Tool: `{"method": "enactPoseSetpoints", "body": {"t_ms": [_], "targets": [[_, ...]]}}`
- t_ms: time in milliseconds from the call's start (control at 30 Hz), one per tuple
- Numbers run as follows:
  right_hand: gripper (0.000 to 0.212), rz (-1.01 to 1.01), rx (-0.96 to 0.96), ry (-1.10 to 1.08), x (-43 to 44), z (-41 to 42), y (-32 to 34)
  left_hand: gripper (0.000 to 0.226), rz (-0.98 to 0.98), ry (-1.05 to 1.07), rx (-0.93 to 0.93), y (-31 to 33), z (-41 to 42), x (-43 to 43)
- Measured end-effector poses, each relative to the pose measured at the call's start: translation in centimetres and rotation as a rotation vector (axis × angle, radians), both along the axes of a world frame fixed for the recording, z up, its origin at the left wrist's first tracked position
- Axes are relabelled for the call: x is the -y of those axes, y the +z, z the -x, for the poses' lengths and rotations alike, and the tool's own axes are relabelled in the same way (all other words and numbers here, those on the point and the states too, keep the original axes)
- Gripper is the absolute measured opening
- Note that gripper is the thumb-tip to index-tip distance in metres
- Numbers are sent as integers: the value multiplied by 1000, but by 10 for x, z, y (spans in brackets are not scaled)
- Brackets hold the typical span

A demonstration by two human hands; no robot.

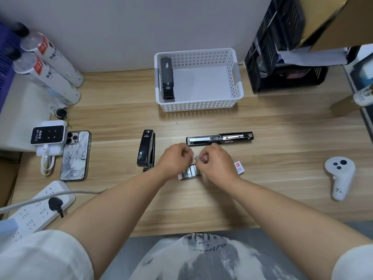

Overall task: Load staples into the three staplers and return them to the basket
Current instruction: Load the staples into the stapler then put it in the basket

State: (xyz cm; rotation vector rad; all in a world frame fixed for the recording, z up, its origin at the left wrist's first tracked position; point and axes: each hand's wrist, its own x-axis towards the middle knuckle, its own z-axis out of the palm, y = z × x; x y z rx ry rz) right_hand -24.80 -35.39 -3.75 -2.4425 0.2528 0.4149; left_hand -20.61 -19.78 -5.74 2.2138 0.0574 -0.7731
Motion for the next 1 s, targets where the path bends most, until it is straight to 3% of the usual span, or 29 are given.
{"method": "enactPoseSetpoints", "body": {"t_ms": [167,500,767,1000], "targets": [[16,-10,107,-4,18,-8,12,10,347,248,-188,21,-7,22],[14,-7,164,84,46,-24,10,3,417,313,-252,25,-20,41],[6,191,216,223,67,-57,-1,11,-29,167,272,8,-31,27],[7,225,246,285,66,-61,-10,34,-97,97,194,-4,-28,19]]}}
